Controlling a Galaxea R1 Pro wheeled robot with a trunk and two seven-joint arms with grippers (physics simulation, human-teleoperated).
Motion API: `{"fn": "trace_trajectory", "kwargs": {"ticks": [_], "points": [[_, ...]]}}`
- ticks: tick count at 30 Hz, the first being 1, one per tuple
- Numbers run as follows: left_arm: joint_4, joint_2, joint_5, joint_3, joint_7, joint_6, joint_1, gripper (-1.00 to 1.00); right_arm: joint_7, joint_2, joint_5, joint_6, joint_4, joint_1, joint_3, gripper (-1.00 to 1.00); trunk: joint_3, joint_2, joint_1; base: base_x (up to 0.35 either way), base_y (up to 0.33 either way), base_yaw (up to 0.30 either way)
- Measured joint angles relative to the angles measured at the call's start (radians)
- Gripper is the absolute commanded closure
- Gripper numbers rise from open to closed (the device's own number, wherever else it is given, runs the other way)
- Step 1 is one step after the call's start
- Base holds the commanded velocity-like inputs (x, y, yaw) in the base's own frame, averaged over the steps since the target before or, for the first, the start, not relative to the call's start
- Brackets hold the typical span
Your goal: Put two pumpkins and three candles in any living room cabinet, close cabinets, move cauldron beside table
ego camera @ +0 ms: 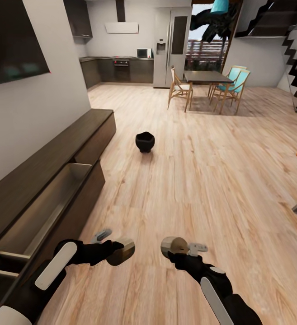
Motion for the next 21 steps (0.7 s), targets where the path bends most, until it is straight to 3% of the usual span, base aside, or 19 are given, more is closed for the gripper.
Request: {"fn": "trace_trajectory", "kwargs": {"ticks": [13,21], "points": [[0.000,0.000,-0.001,0.000,0.000,0.000,0.000,1.00,0.000,0.000,0.000,0.000,-0.001,0.000,0.000,1.00,0.000,0.000,0.000,0.324,-0.076,0.004],[0.000,0.000,-0.001,0.000,0.000,0.000,0.000,1.00,0.000,0.000,0.001,0.000,0.000,0.000,0.000,1.00,0.000,0.000,0.000,0.281,-0.217,0.226]]}}
